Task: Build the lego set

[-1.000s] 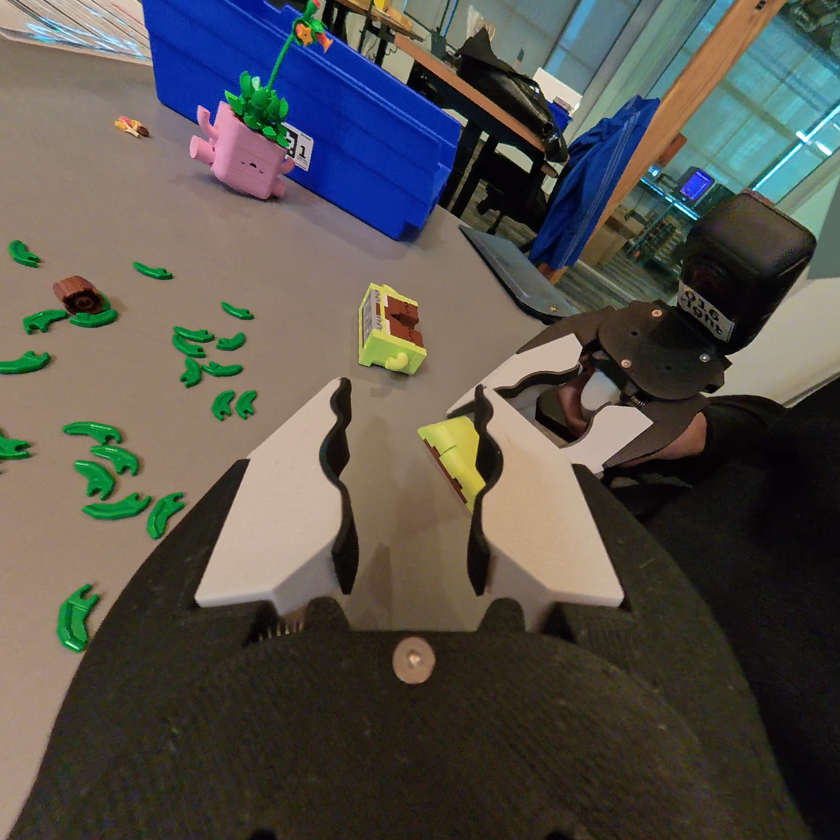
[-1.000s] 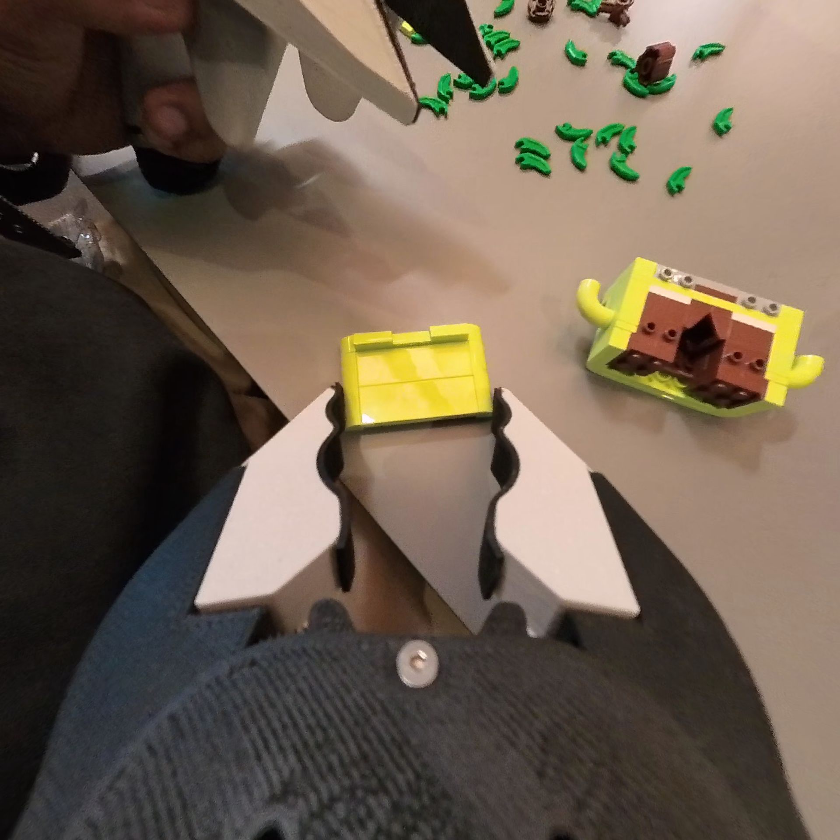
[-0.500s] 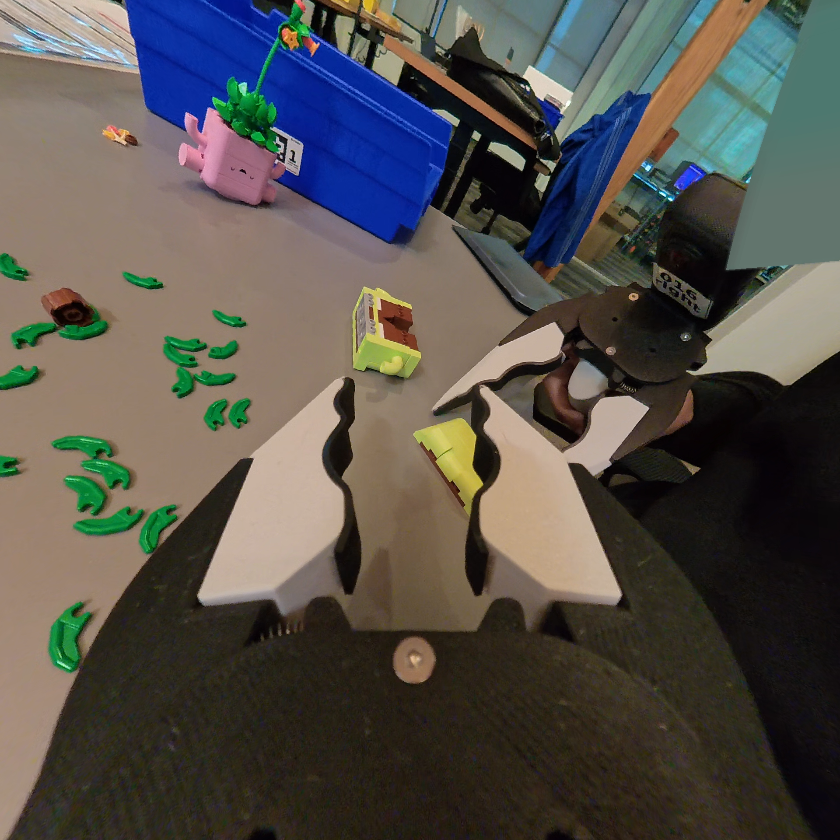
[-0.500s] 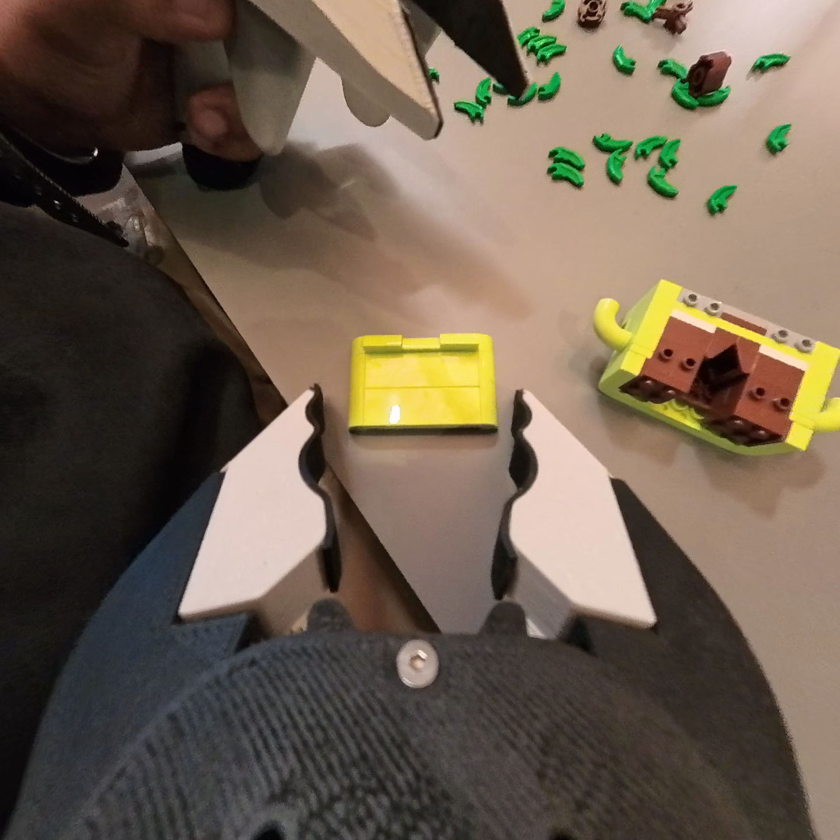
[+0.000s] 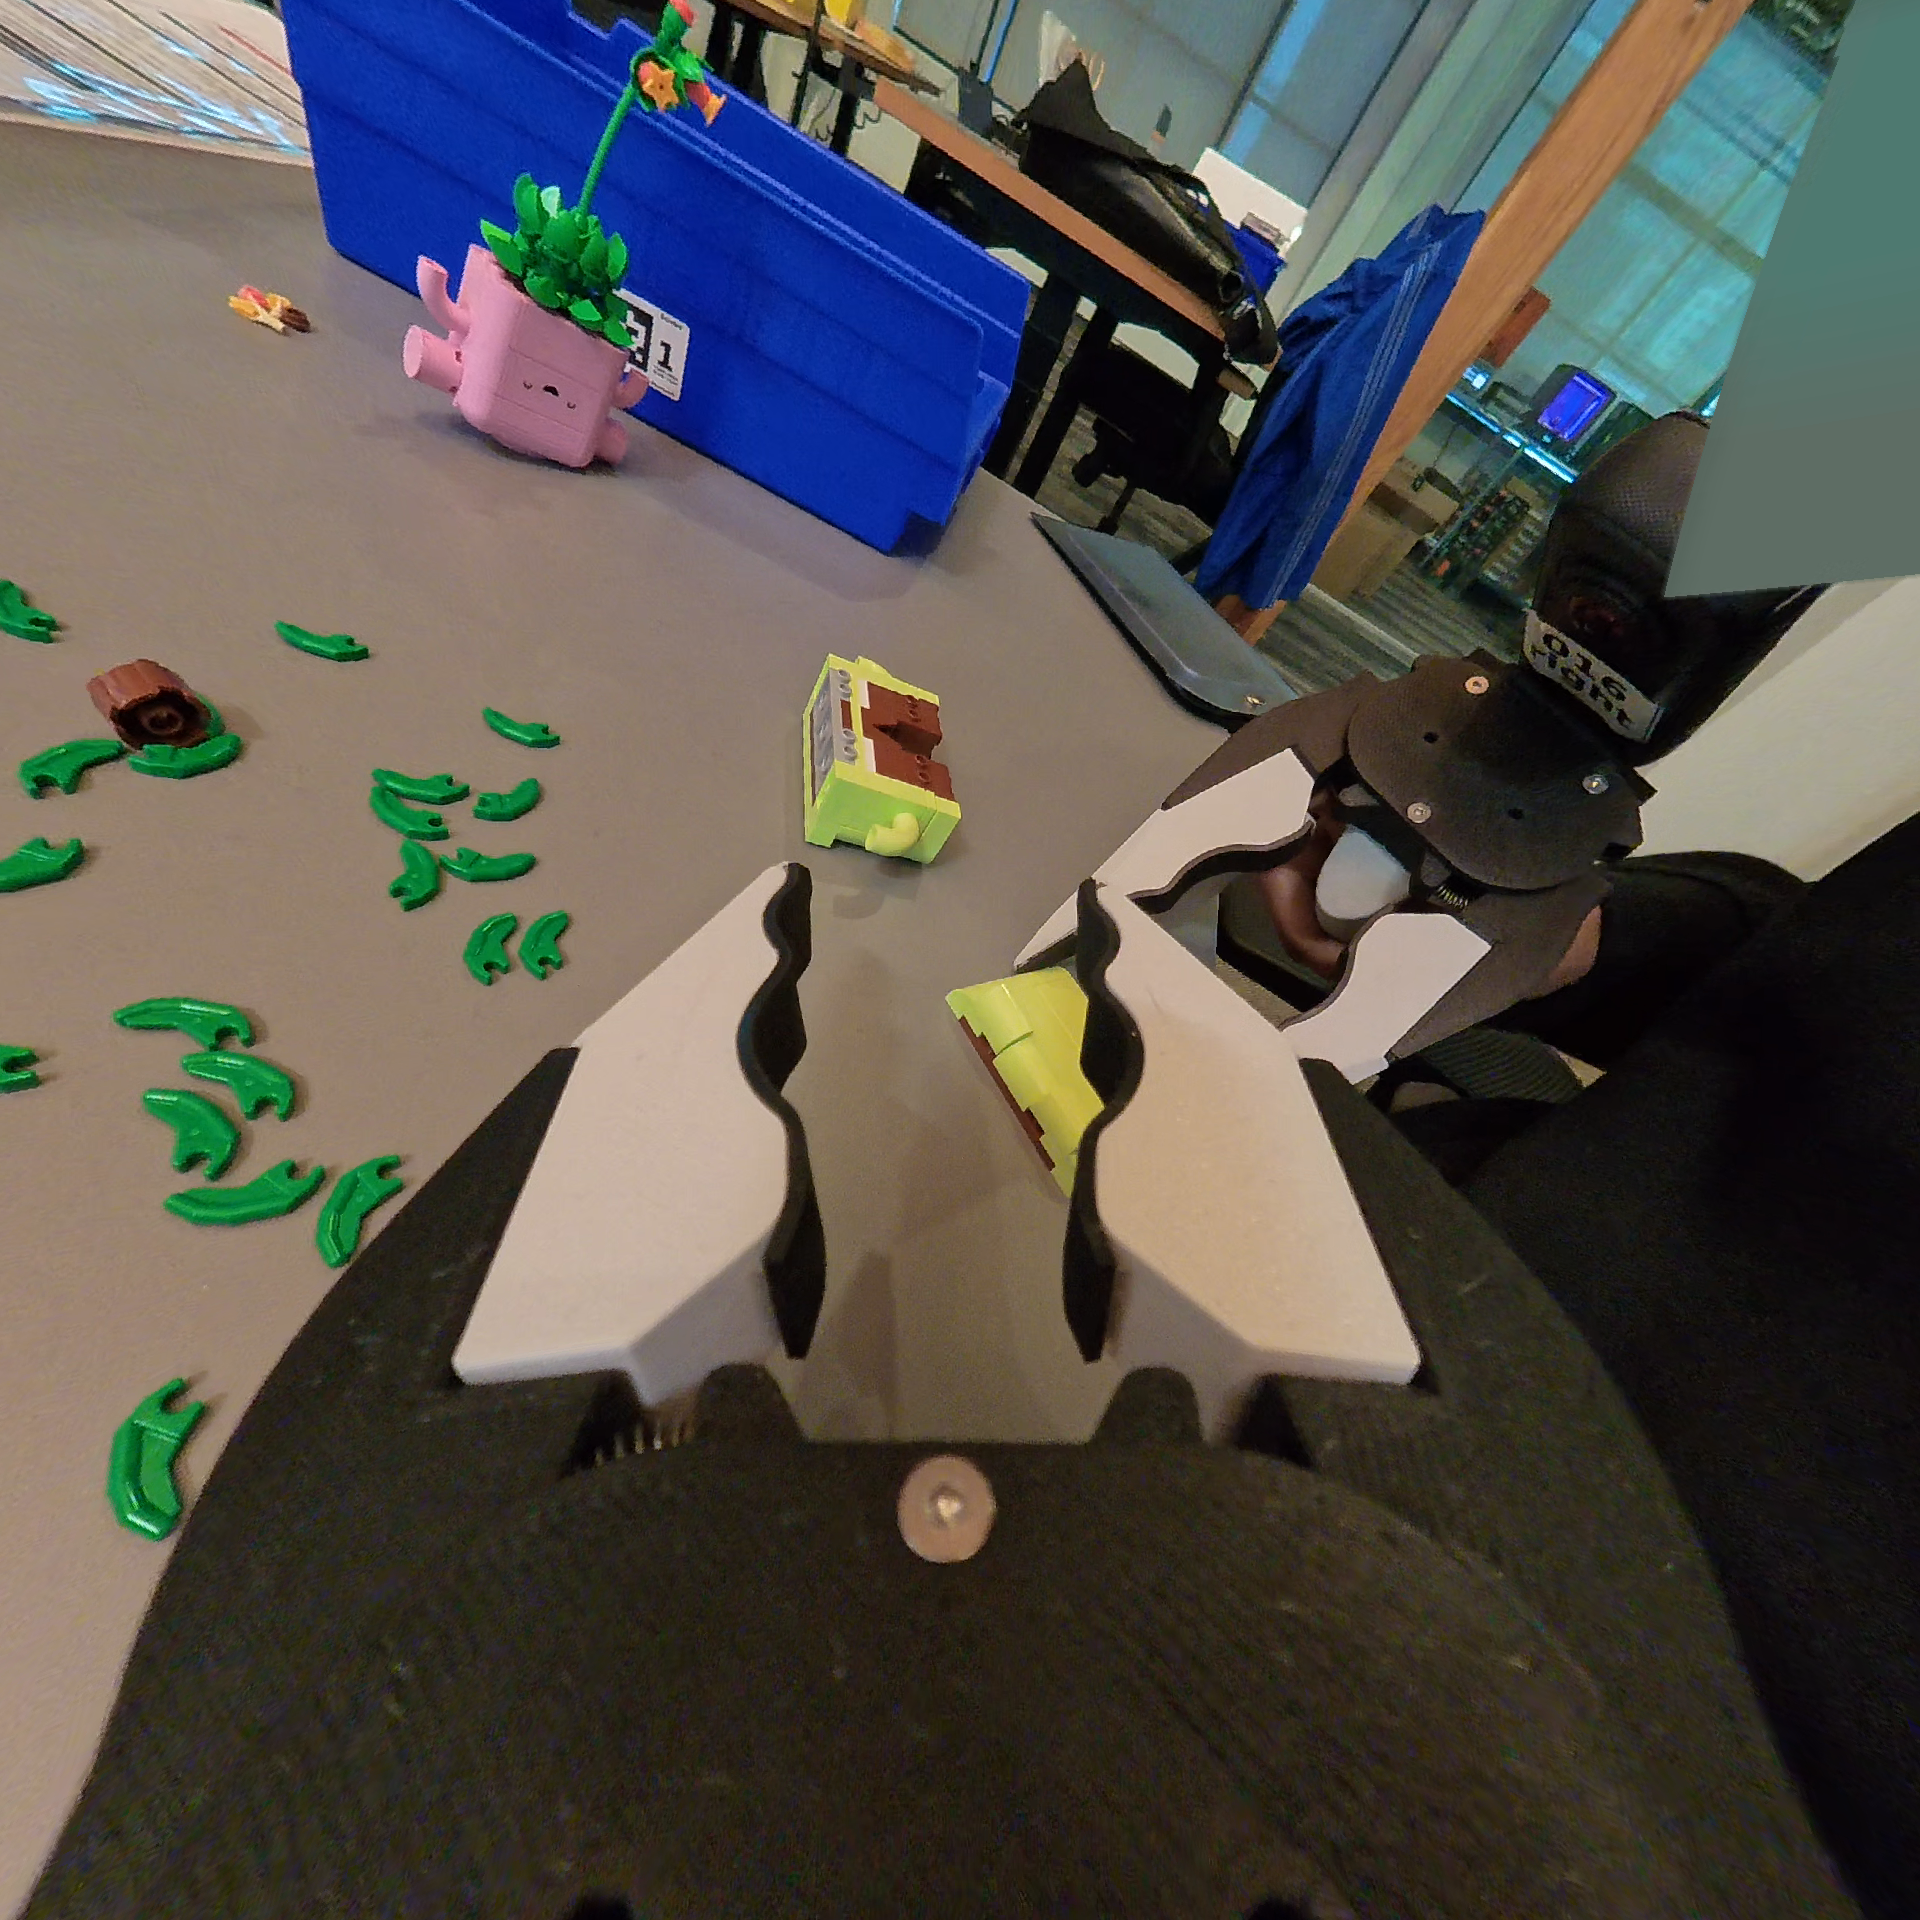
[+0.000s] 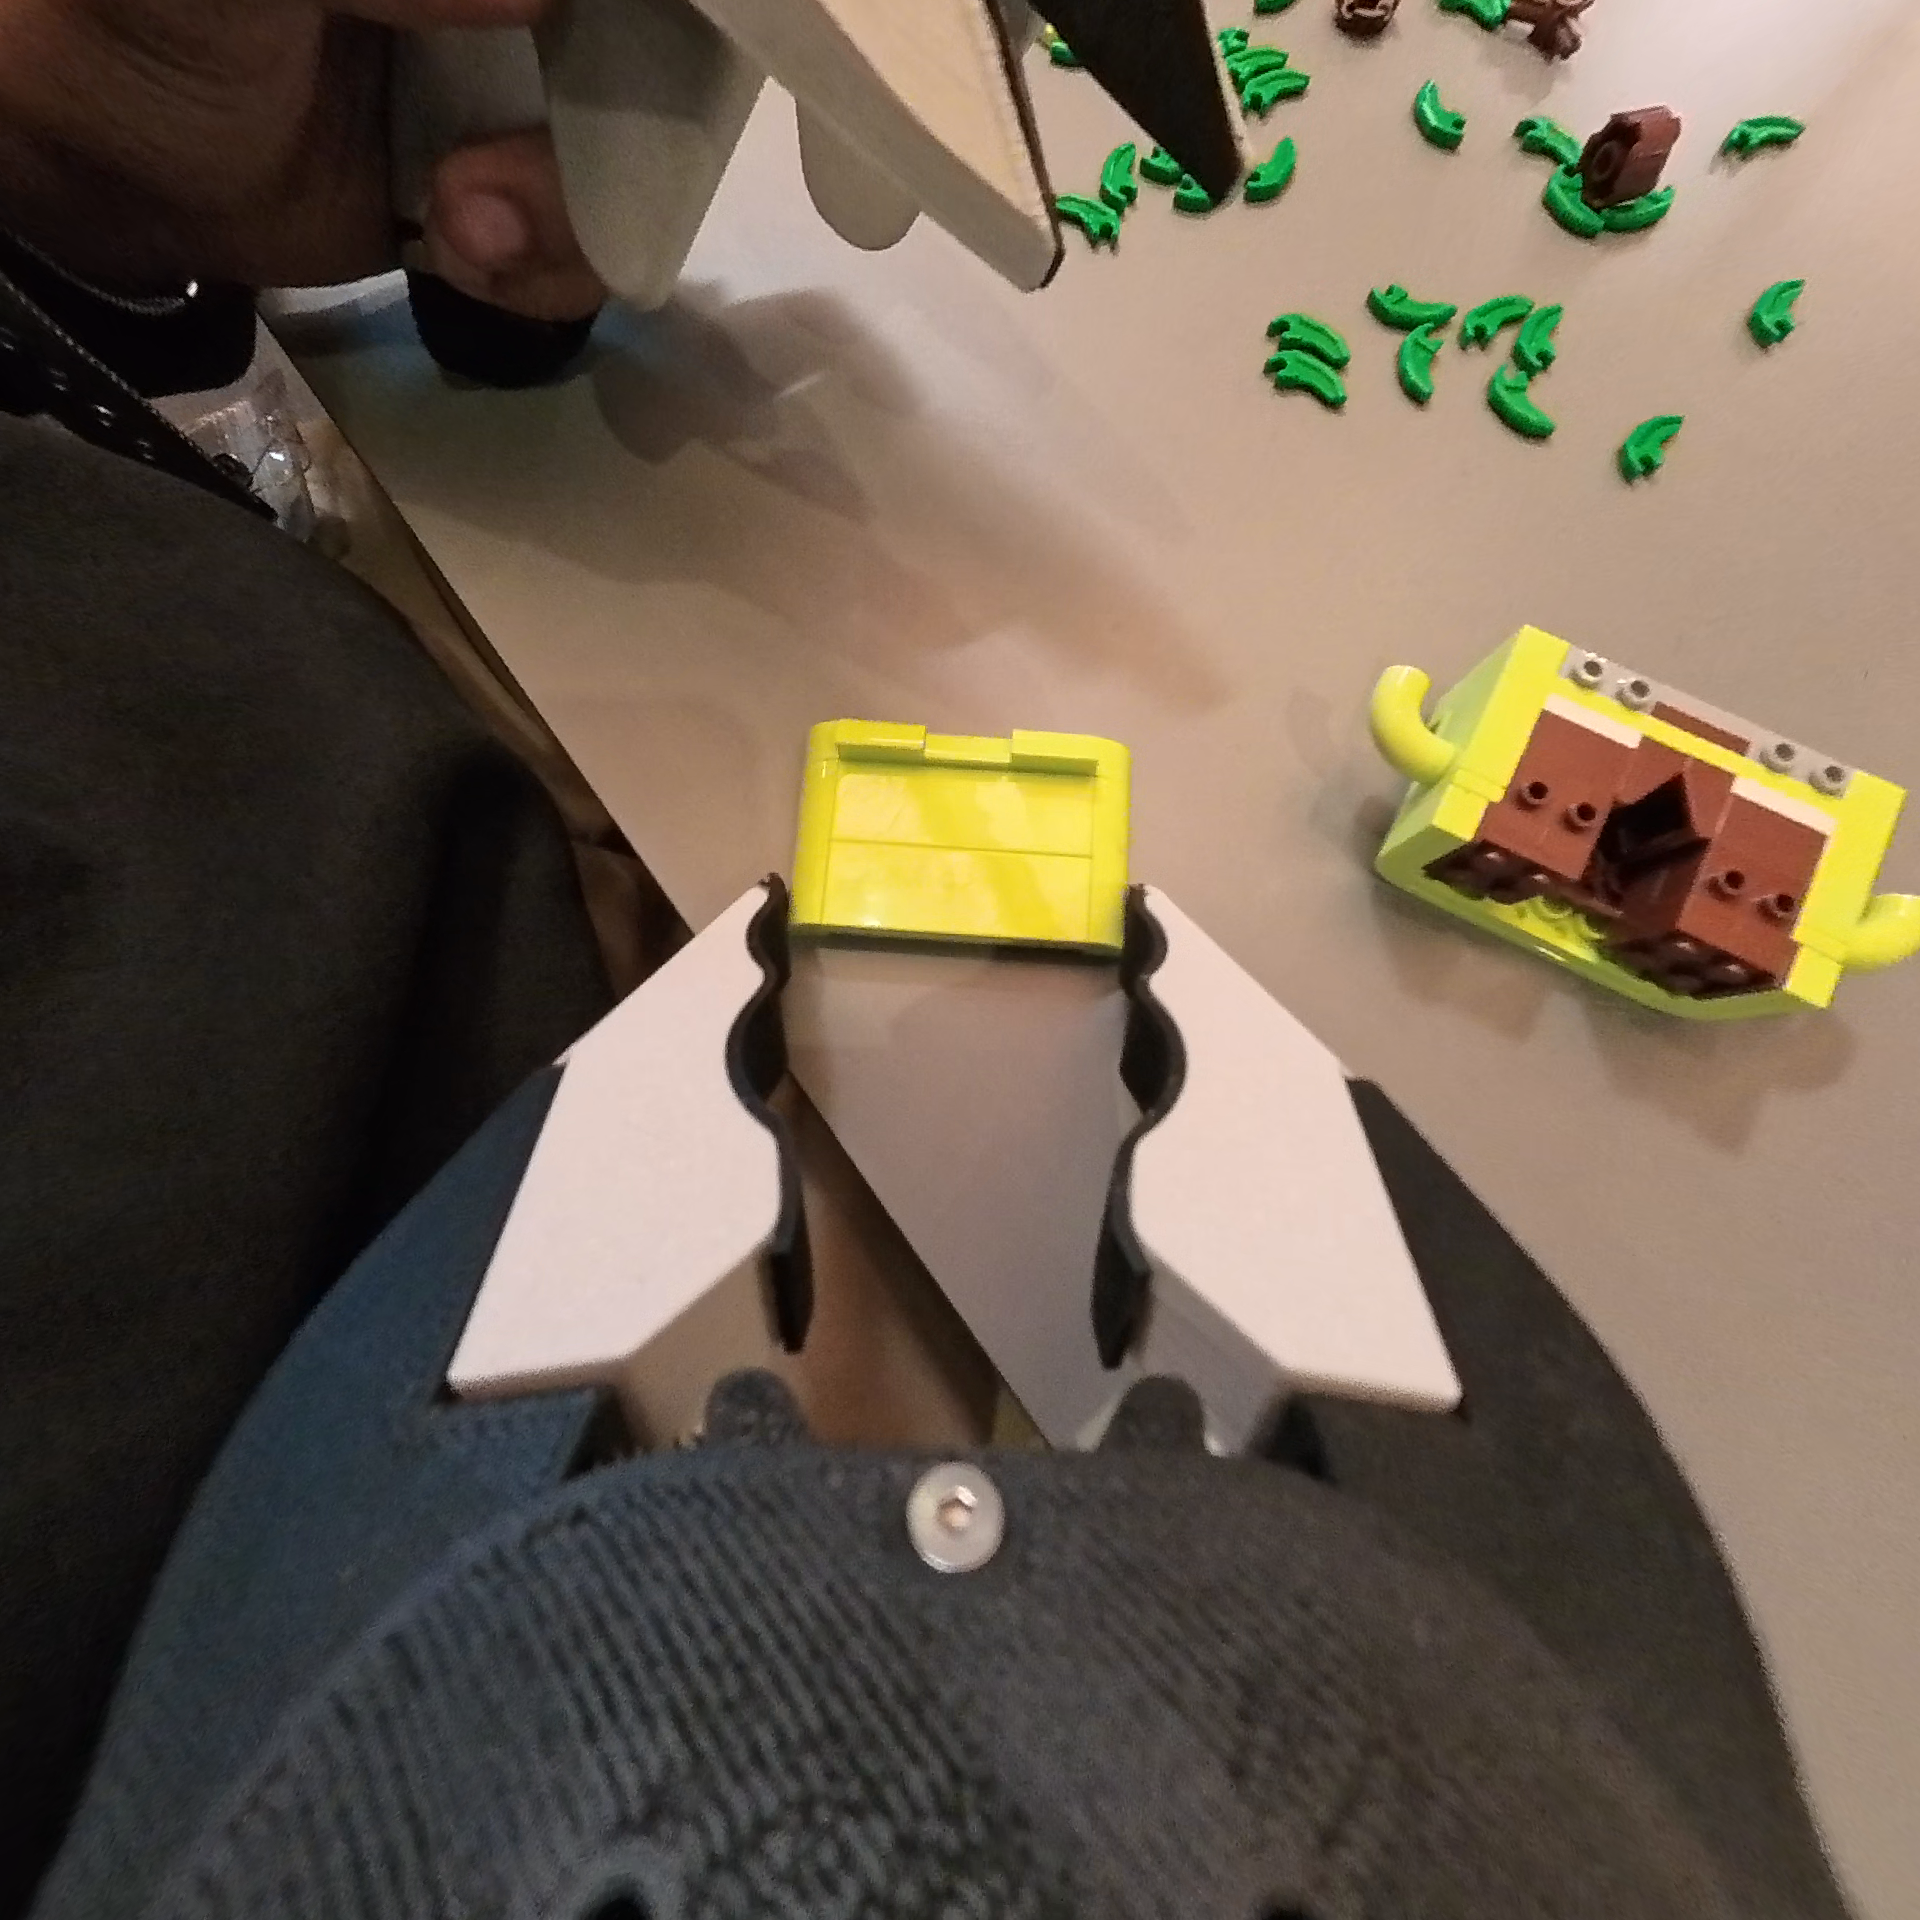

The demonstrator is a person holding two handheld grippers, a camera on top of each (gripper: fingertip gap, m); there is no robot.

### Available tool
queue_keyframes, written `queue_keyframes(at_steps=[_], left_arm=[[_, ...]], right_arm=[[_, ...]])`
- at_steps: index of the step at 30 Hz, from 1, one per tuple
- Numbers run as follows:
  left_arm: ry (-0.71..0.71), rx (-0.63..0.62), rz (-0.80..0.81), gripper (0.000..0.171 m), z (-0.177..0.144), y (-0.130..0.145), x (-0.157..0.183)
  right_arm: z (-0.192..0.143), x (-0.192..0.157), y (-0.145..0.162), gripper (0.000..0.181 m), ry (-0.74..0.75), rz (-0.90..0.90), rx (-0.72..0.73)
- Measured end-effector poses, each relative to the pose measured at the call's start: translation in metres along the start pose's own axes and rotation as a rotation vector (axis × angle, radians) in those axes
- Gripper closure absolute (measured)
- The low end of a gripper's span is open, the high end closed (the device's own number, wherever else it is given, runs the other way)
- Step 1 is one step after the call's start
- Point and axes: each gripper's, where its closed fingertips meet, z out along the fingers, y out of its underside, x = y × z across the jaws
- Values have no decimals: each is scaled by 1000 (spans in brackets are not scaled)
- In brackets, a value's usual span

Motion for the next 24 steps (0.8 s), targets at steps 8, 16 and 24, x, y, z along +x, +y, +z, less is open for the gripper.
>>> queue_keyframes(at_steps=[8, 16, 24], left_arm=[[-4, -5, 1, 122, 1, 1, 0], [-3, -25, 1, 122, 3, 3, 0], [2, -31, -1, 122, 5, 4, 1]], right_arm=[[-7, 3, -5, 117, 15, 35, 54], [-14, 17, -2, 119, 29, 102, 70], [-17, 12, 8, 111, 34, 56, -15]])
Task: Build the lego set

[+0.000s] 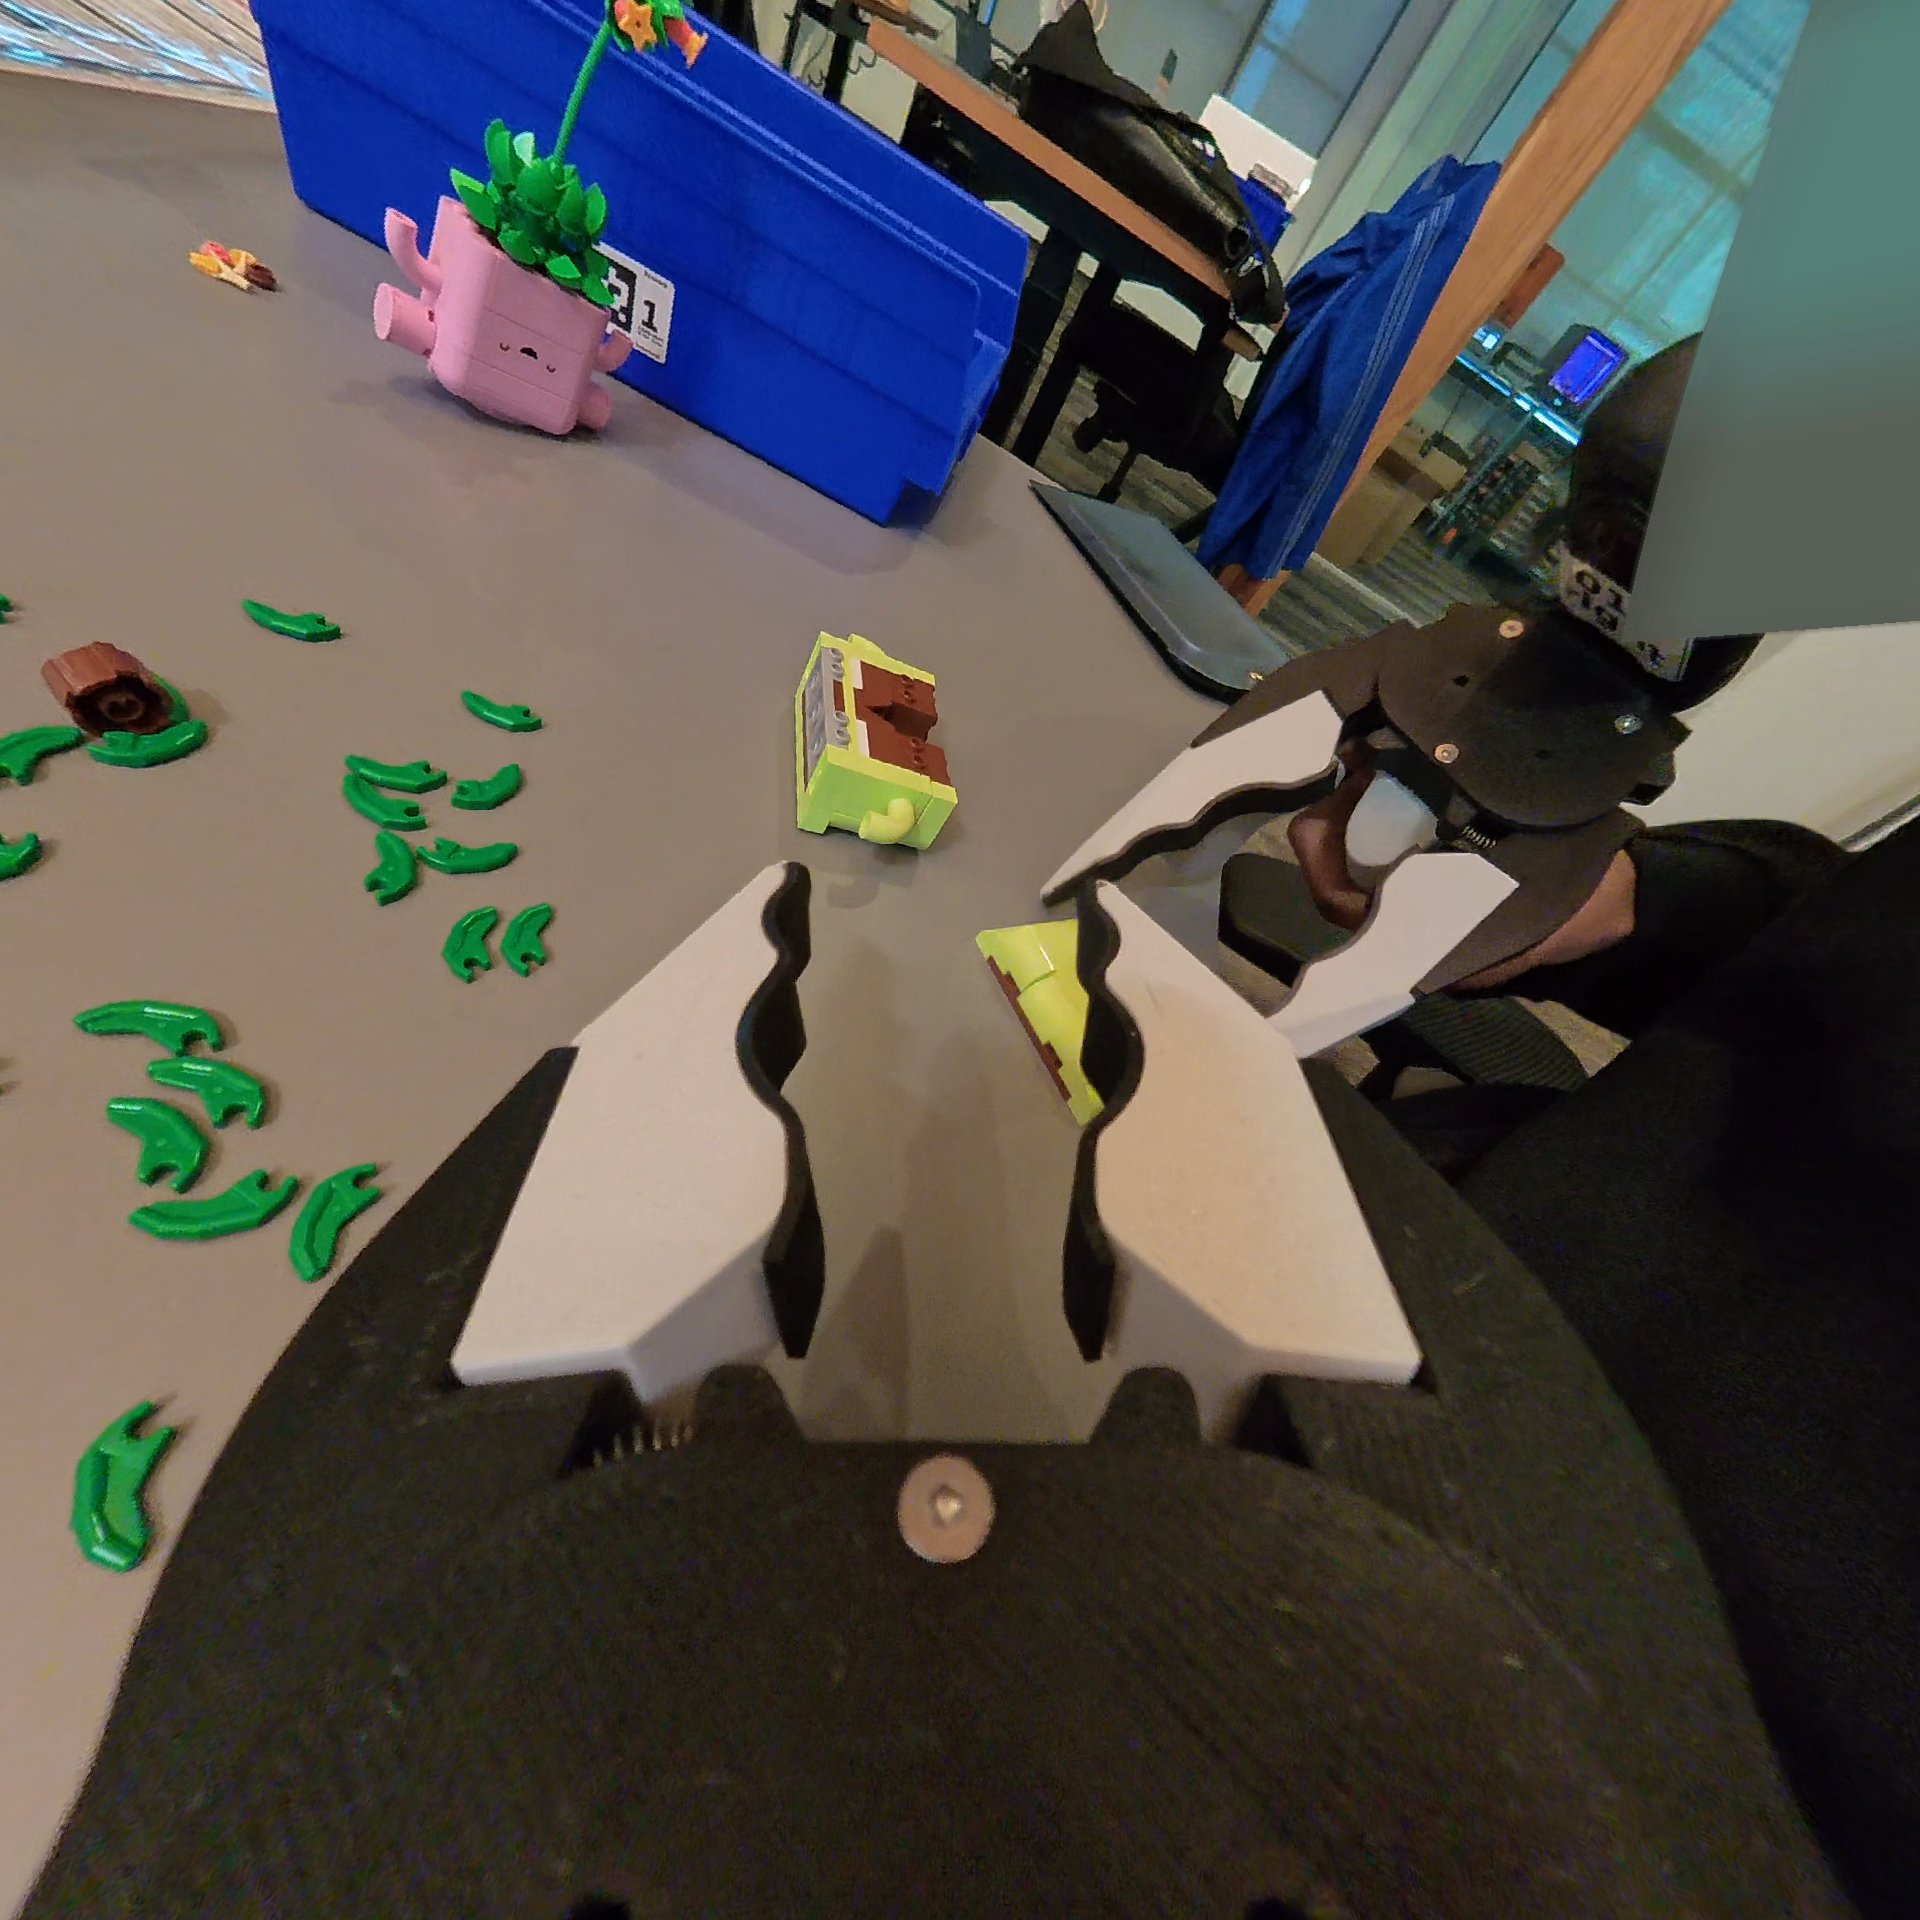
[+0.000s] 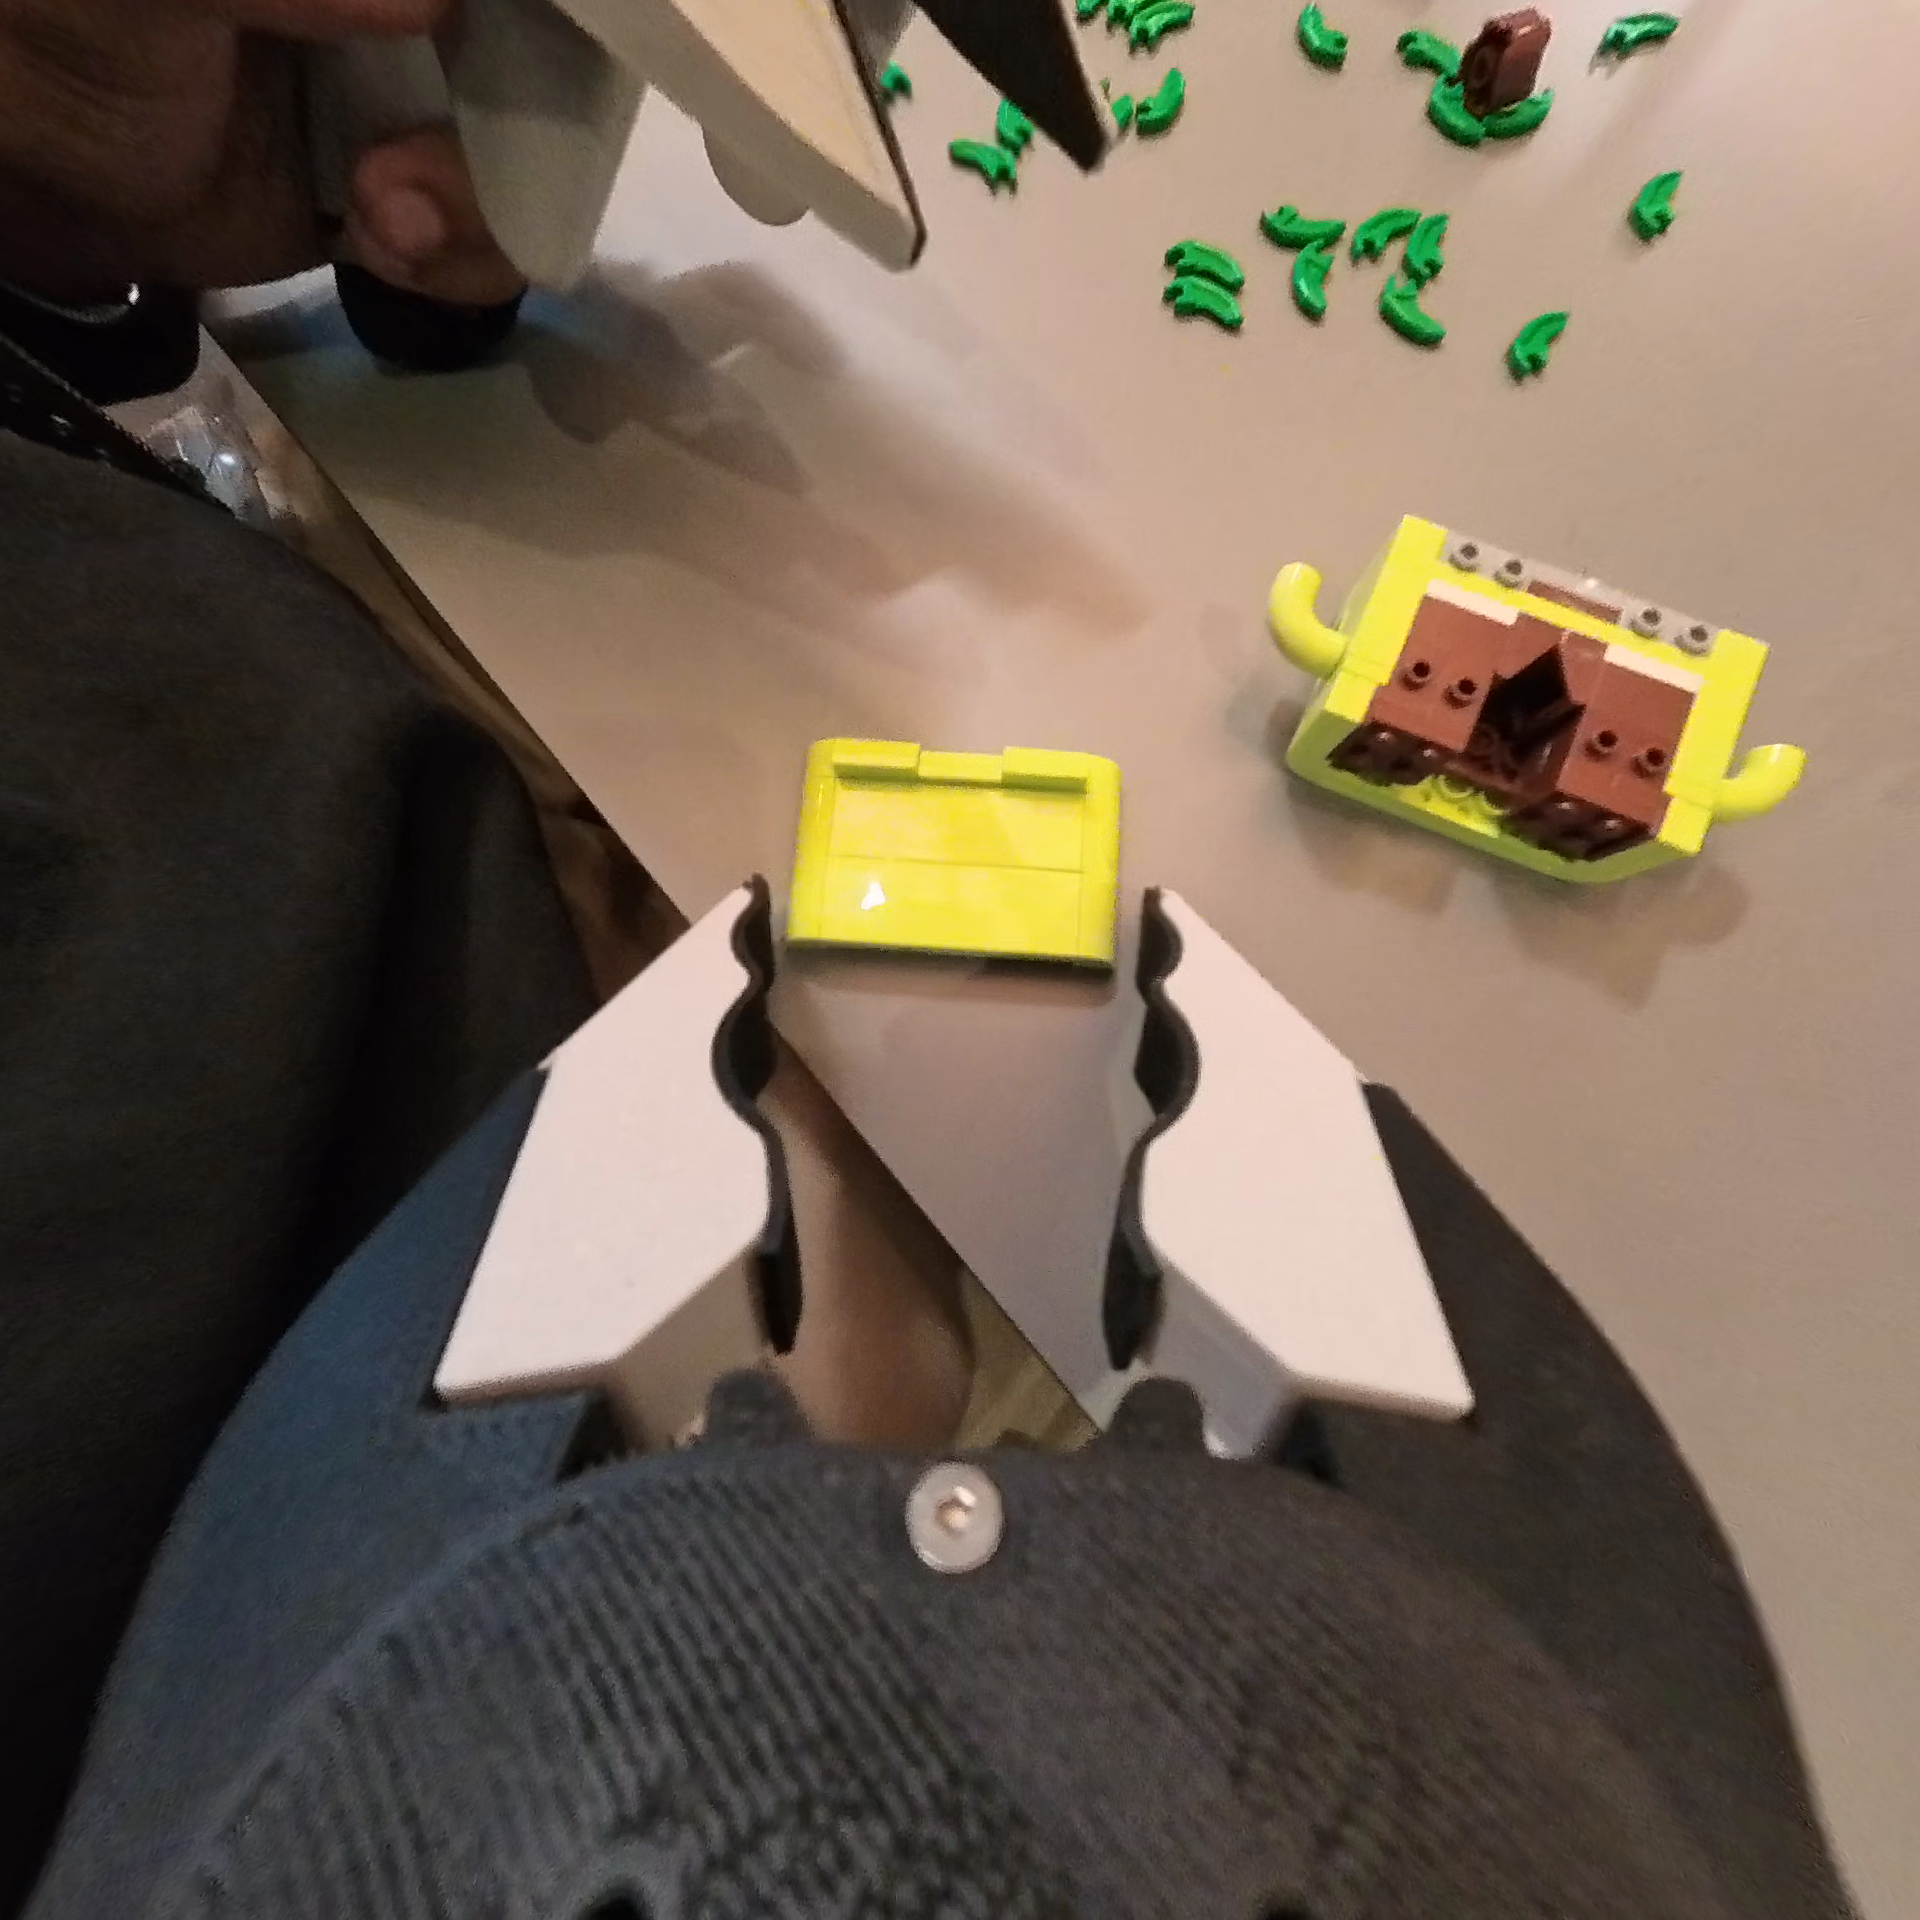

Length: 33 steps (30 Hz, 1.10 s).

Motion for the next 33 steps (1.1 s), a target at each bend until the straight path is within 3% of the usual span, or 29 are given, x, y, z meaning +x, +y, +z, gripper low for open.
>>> queue_keyframes(at_steps=[4, 9, 14, 19, 23, 33], left_arm=[[7, -8, 5, 122, 4, 1, 2], [-6, -12, 26, 122, 4, 1, 3], [12, -19, 4, 121, 7, 2, 4], [50, -46, -10, 118, 27, -2, 4], [80, -125, 40, 109, 56, -3, 2], [141, -151, -36, 108, 74, -9, -6]], right_arm=[[8, 0, -9, 108, -6, -1, -2], [13, 1, -4, 117, 6, -28, -53], [4, 4, -11, 118, 38, -34, 8], [-20, 51, -39, 118, 145, 86, 139], [-16, 97, -44, 118, 198, 224, 160], [6, 107, -44, 118, 182, 232, 71]])
